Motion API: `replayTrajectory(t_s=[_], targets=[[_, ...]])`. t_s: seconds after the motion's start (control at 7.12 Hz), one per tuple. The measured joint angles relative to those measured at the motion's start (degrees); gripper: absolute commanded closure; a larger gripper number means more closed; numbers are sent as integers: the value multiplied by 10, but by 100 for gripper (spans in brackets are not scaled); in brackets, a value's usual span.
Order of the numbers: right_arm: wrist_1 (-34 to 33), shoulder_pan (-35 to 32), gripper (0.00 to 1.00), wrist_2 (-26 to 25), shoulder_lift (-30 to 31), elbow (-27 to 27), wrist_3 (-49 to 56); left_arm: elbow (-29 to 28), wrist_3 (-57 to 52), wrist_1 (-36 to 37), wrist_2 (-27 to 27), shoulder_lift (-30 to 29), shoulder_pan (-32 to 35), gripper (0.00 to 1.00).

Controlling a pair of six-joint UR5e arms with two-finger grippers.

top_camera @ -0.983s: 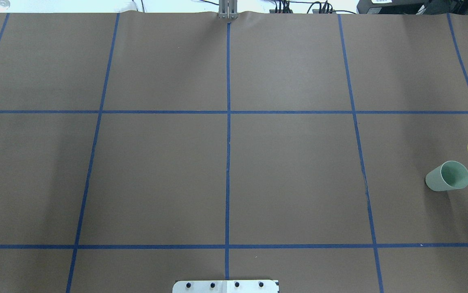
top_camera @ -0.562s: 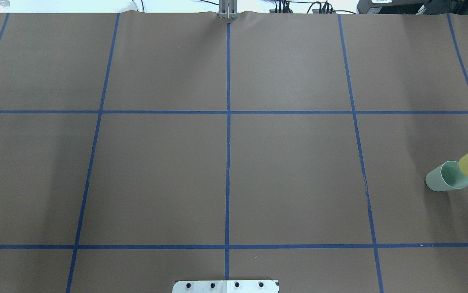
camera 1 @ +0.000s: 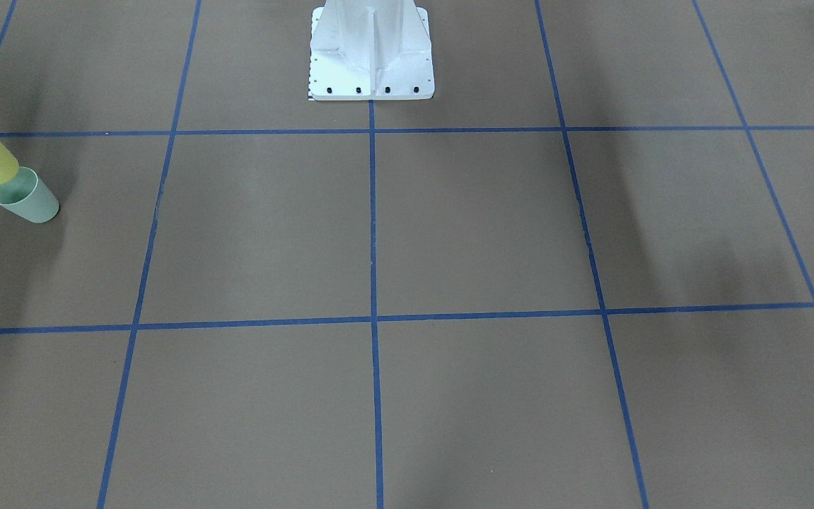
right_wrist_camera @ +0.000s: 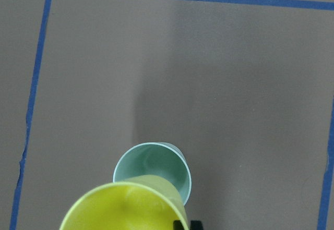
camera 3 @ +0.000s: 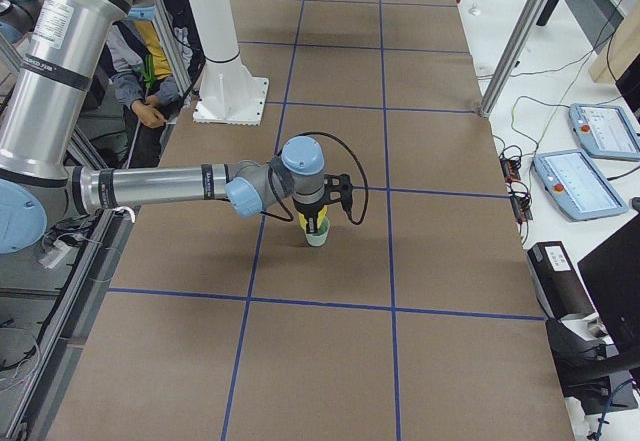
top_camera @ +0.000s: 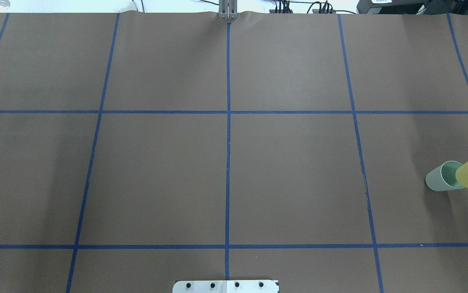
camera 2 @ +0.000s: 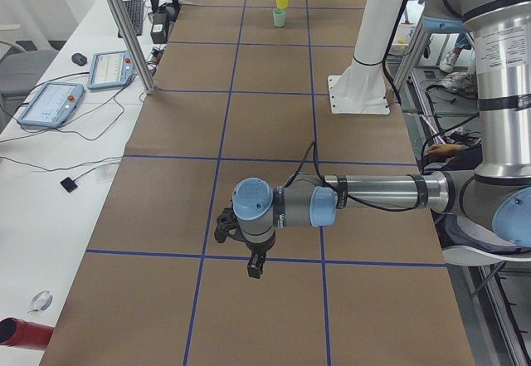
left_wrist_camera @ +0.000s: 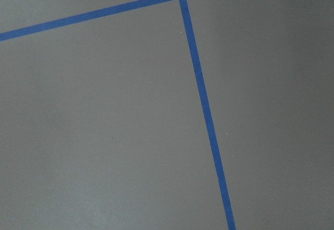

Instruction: Transfer and stack yellow cup on green cup

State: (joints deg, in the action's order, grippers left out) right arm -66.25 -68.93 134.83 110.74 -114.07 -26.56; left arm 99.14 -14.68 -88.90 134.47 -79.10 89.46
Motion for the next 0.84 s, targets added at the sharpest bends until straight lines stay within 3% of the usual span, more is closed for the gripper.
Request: replayTrajectory(t_s=[0.84], targets=[[2,17,100,-15,-25,7,-36,-1,0,0,0,0,0,0]])
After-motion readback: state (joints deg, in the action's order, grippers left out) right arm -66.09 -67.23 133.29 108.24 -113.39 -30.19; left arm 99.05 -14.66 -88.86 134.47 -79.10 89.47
